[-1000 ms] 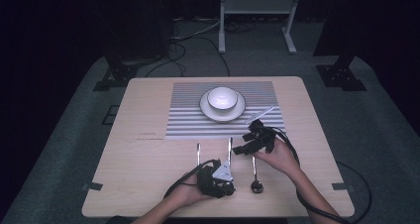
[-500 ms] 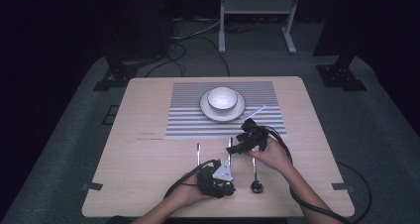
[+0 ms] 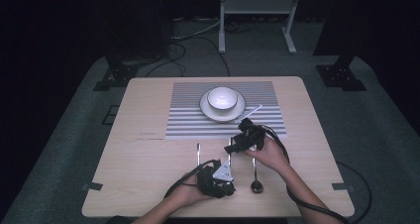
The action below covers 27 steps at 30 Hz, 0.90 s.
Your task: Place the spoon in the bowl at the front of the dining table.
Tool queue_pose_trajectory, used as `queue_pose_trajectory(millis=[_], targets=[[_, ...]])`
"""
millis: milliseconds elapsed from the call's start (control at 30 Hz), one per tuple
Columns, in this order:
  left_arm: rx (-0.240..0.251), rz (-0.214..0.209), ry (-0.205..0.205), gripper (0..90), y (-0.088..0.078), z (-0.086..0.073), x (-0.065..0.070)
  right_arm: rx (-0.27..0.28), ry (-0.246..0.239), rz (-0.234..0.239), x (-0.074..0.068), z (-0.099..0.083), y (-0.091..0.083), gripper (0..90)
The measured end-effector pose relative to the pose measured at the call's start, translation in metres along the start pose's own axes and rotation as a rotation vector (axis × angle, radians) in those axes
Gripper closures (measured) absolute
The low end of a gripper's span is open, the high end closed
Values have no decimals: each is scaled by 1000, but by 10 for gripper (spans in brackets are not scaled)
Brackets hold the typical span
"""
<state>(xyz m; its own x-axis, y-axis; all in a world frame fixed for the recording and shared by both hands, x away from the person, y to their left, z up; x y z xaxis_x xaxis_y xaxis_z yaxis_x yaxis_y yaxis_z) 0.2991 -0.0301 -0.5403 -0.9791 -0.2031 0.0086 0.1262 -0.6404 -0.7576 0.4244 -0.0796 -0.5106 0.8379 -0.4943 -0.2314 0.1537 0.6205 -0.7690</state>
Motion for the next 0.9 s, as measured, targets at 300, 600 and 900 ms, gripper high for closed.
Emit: queue_pose_trajectory(millis=[300, 600, 900], targets=[[-2, 2, 6, 642, 0, 0, 0, -25, 10, -18, 1, 2, 1, 499], [-5, -1, 8, 641, 0, 0, 0, -32, 33, -3, 1, 1, 2, 593], [-11, 7, 16, 617, -1, 0, -1, -11, 48, 15, 0, 6, 0, 646]])
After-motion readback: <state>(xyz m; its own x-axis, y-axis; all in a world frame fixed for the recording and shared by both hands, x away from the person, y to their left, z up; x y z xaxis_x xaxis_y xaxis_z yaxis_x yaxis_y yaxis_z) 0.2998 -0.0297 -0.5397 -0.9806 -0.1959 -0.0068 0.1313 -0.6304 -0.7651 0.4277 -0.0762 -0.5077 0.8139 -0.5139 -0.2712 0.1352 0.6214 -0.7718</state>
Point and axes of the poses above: each handheld gripper's, and its own axes: y roughly forward along the jaws, z roughly out of its top, x roughly to its right, the point moved 10 cm from there along y, roughly forward along the jaws, and after that the axes turned 5 degrees about -y, right-handed, at the moved point
